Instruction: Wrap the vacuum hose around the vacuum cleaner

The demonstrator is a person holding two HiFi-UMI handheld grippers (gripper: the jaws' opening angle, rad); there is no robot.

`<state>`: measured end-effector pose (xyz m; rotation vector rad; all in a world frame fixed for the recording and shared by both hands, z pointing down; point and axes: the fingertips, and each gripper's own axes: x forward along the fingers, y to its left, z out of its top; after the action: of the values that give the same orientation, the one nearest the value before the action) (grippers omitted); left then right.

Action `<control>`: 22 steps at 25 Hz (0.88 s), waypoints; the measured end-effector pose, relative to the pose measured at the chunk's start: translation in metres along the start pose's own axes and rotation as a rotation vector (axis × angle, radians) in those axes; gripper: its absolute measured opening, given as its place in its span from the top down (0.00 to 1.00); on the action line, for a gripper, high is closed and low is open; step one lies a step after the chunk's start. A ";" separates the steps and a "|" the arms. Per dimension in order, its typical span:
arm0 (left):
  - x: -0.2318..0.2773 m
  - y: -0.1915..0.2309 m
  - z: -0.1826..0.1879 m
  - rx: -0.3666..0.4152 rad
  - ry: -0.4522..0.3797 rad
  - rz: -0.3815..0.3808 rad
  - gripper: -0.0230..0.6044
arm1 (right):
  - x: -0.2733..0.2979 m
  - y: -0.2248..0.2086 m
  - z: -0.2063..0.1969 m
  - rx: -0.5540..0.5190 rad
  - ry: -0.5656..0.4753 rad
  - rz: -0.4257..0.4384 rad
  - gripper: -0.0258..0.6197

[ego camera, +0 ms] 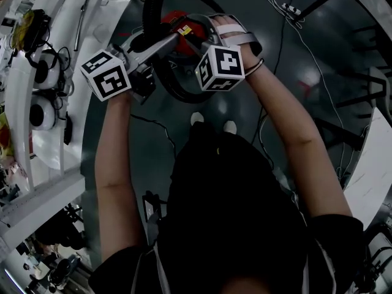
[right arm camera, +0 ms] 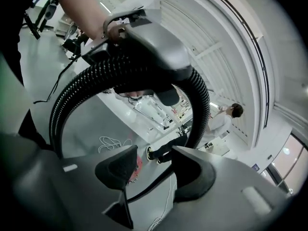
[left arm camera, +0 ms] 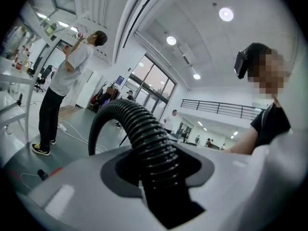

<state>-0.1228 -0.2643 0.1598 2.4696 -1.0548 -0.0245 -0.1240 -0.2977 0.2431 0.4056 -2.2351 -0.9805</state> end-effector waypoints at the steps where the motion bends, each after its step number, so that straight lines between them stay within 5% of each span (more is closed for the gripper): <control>1: 0.000 0.001 -0.001 -0.003 -0.009 0.004 0.67 | 0.000 0.007 0.000 0.005 -0.002 0.011 0.61; 22: -0.006 0.005 0.016 -0.001 -0.093 0.015 0.67 | 0.016 0.160 -0.059 0.131 0.078 0.264 0.62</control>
<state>-0.1337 -0.2694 0.1462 2.4808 -1.1111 -0.1366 -0.0994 -0.2303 0.3981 0.1944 -2.2195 -0.6723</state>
